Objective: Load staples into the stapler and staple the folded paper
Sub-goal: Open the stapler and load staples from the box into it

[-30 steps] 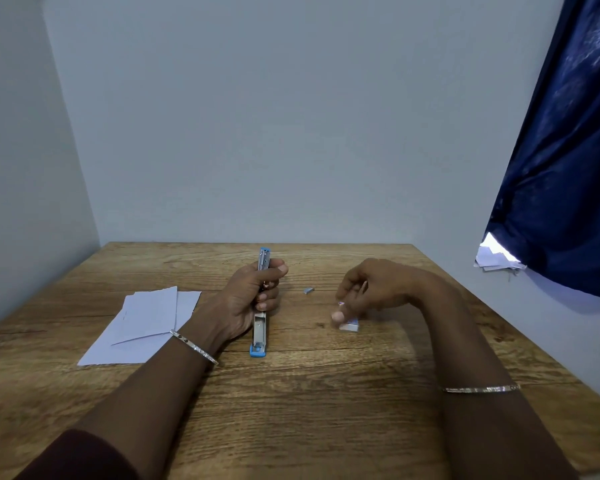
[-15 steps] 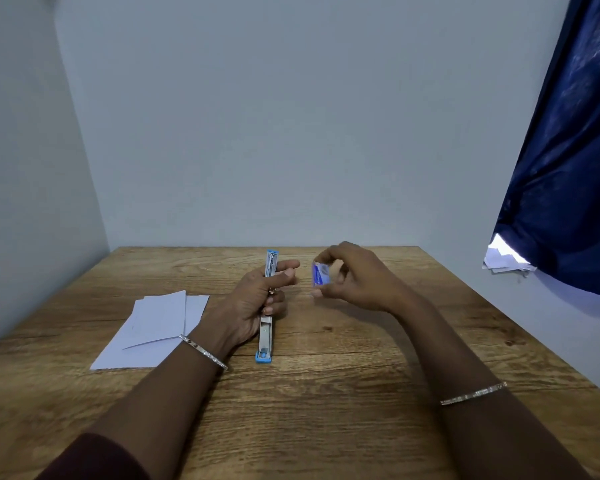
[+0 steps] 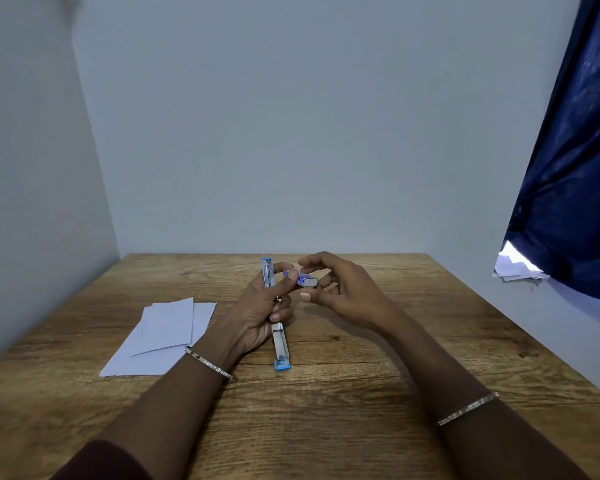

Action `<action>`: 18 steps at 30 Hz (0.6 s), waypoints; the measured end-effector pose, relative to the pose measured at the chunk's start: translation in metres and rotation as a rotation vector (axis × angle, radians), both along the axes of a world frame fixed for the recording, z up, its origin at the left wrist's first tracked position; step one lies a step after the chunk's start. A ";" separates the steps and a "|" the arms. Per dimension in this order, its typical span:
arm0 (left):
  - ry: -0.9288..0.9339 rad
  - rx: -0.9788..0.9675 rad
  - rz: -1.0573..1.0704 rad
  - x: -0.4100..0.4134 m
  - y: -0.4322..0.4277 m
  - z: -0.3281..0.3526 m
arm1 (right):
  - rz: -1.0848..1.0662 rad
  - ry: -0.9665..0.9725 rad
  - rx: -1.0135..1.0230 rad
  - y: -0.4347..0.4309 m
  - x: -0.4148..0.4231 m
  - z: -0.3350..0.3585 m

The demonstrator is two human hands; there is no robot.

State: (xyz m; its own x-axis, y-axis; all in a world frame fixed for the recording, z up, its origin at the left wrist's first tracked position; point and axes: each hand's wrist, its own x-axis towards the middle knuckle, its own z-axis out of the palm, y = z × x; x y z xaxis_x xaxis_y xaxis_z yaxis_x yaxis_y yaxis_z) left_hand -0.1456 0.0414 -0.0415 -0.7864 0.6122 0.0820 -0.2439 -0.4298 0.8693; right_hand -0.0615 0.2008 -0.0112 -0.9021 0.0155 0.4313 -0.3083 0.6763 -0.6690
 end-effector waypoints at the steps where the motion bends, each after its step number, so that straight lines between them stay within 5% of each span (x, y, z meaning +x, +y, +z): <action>1: -0.003 0.006 0.011 -0.001 0.000 0.000 | -0.007 0.009 0.006 -0.001 0.000 -0.001; 18: -0.051 0.046 0.115 -0.004 0.001 -0.002 | -0.139 0.202 0.029 -0.003 -0.004 -0.004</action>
State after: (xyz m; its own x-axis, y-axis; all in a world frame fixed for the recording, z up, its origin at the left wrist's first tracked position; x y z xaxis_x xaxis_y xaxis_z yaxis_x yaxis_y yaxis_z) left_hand -0.1495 0.0422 -0.0433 -0.8549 0.5144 0.0665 -0.2341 -0.4969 0.8356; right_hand -0.0653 0.1982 -0.0150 -0.7873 0.1180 0.6052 -0.3371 0.7395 -0.5827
